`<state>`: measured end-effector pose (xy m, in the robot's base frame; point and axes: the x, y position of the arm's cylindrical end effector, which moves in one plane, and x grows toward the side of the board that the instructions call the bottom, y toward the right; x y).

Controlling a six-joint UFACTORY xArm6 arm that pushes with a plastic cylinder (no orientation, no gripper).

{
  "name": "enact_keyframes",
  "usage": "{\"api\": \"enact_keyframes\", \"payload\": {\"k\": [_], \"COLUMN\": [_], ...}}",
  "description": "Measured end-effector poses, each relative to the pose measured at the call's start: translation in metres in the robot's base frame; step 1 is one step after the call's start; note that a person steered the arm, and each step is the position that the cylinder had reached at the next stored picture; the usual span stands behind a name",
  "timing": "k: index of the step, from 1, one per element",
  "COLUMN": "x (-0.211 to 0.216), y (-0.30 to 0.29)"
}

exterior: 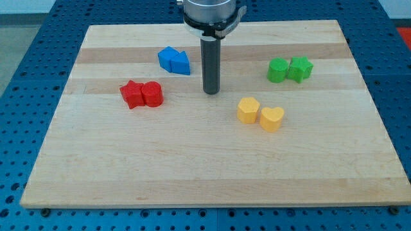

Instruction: Move the red star below the blue triangle

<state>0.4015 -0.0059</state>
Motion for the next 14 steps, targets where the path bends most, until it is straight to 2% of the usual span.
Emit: {"api": "enact_keyframes", "payload": {"k": [7,10,14], "x": [0.0,0.0,-0.006], "y": [-0.013,-0.076,-0.081]}}
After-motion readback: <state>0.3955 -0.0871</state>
